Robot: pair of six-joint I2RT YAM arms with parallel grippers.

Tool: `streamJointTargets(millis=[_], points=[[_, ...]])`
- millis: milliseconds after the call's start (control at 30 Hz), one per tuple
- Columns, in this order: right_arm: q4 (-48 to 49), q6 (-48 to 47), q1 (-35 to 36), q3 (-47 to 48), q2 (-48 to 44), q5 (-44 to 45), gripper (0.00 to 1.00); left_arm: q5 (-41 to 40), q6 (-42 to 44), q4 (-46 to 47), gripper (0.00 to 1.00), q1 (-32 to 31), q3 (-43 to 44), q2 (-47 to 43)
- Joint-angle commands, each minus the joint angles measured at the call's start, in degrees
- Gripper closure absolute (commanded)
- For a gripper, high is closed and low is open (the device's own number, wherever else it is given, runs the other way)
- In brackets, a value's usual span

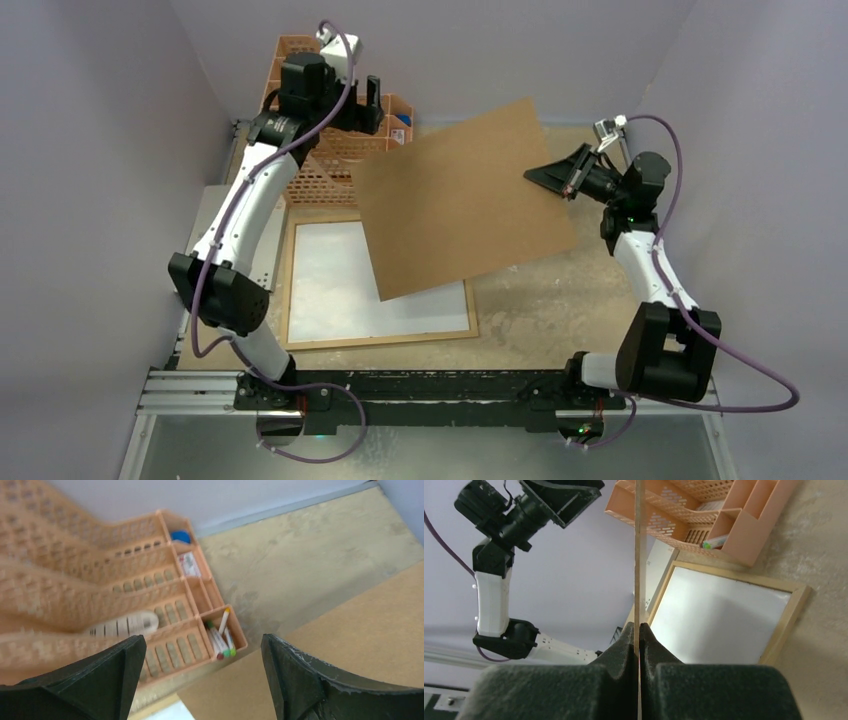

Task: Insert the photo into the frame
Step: Place the photo frame item in the photo frame.

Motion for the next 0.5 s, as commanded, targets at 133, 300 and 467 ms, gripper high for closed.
streamJointTargets(millis=[133, 300, 467], points=[[5.67, 7.69, 6.21, -8.25, -3.14, 5.31, 1.0, -23.9, -17.16, -3.8, 0.11, 0.05, -20.76, -12.92], [12.84, 11.27, 12.18, -15.05, -3.36, 12.63, 1.0, -24.12, -23.85, -5.02, 0.1, 3.37, -36.13, -20.64], [29.27, 16.59, 22.04, -22.72, -0.95, 23.97, 1.0, -12.58, -25.52, 1.58, 0.1, 9.75, -50.87, -27.16]])
